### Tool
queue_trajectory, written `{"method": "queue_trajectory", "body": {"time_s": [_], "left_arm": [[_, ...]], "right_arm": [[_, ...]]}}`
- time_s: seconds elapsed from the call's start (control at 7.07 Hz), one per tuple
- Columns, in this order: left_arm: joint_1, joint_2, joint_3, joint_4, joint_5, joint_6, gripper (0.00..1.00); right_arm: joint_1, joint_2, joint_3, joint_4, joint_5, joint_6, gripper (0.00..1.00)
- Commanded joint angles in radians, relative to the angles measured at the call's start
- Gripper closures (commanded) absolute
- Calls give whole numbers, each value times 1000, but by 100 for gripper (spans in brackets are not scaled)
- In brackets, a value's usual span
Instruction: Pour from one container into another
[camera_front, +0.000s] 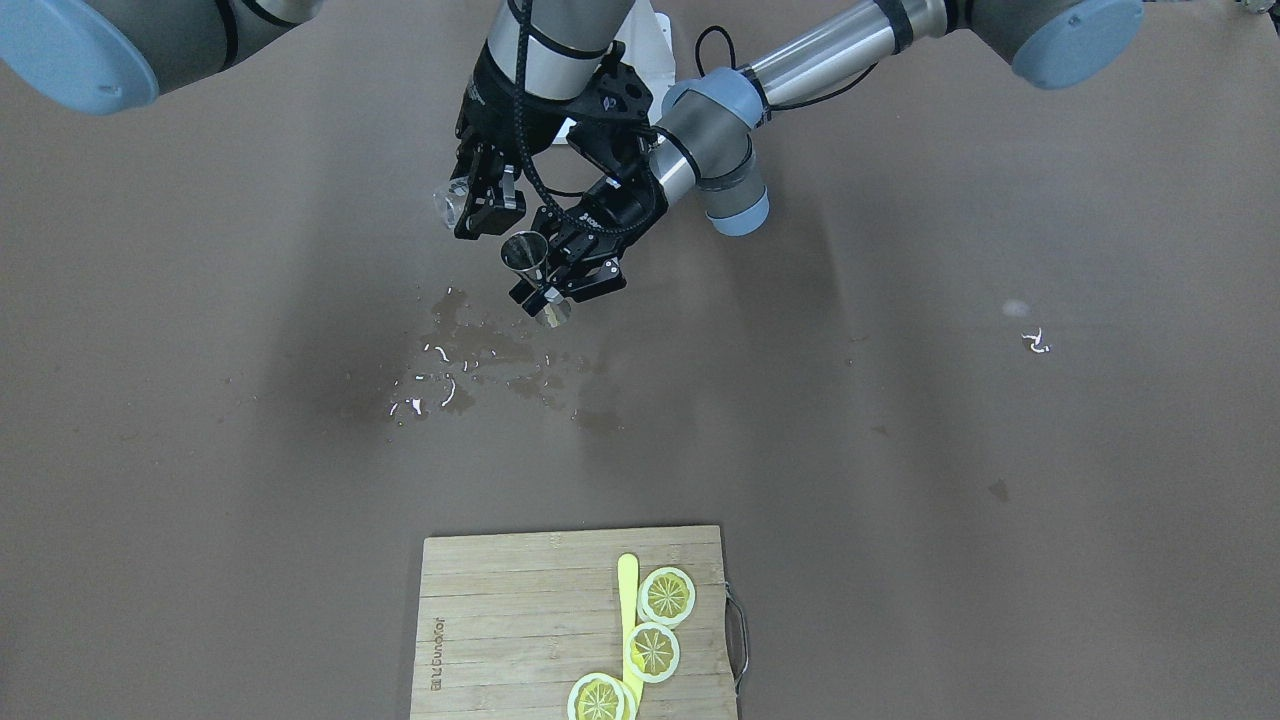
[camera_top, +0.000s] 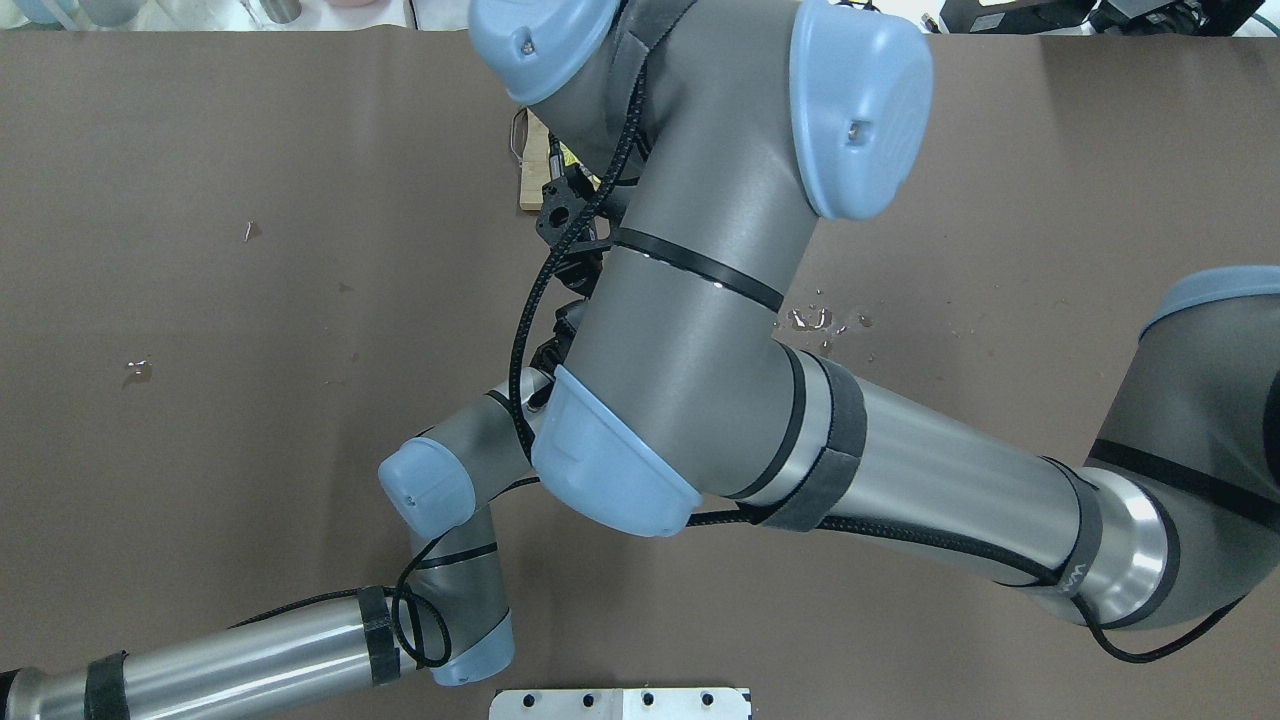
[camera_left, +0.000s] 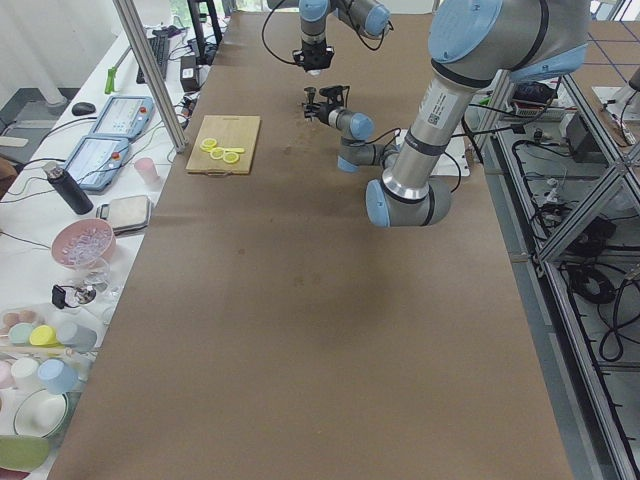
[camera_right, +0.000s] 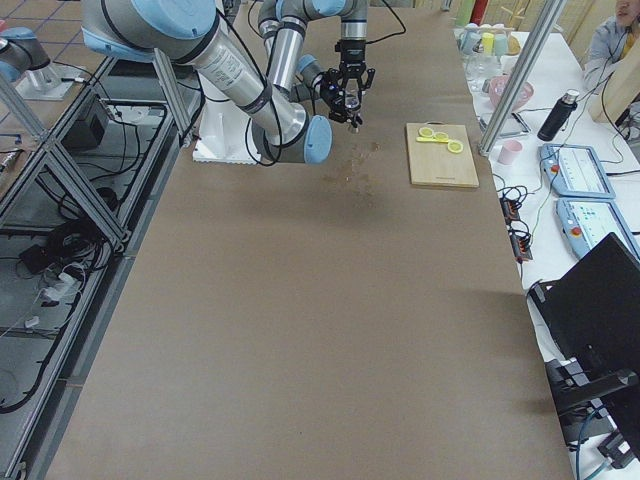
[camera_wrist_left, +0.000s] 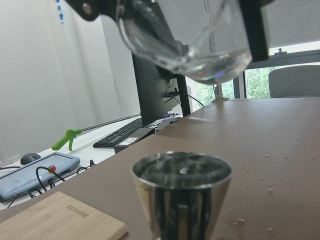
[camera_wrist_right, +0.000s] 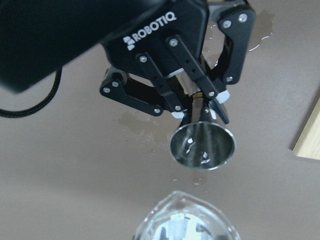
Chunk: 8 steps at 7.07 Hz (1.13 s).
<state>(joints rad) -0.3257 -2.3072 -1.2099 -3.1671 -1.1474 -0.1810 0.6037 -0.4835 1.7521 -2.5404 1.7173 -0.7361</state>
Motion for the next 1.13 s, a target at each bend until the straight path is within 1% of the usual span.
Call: {"method": "queue_trajectory", "body": {"time_s": [0.0, 0.14, 0.57, 0.71, 0.85, 0.99], "left_arm": [[-18, 15, 0, -7, 0, 0, 100], [-32, 18, 0, -14, 0, 0, 100], [-88, 57, -49, -33, -5, -2, 100], [-101, 71, -63, -34, -9, -3, 100], [-104, 101, -92, -34, -8, -2, 100], [-114, 104, -94, -37, -8, -3, 100]], "right_arm": [[17, -38, 53, 32, 24, 1, 100], [31, -56, 53, 58, 43, 3, 100], [64, -113, 96, 110, 80, 0, 100], [70, -144, 137, 118, 91, 0, 100], [85, -167, 159, 144, 102, 0, 100], [91, -194, 184, 176, 119, 0, 100]]}}
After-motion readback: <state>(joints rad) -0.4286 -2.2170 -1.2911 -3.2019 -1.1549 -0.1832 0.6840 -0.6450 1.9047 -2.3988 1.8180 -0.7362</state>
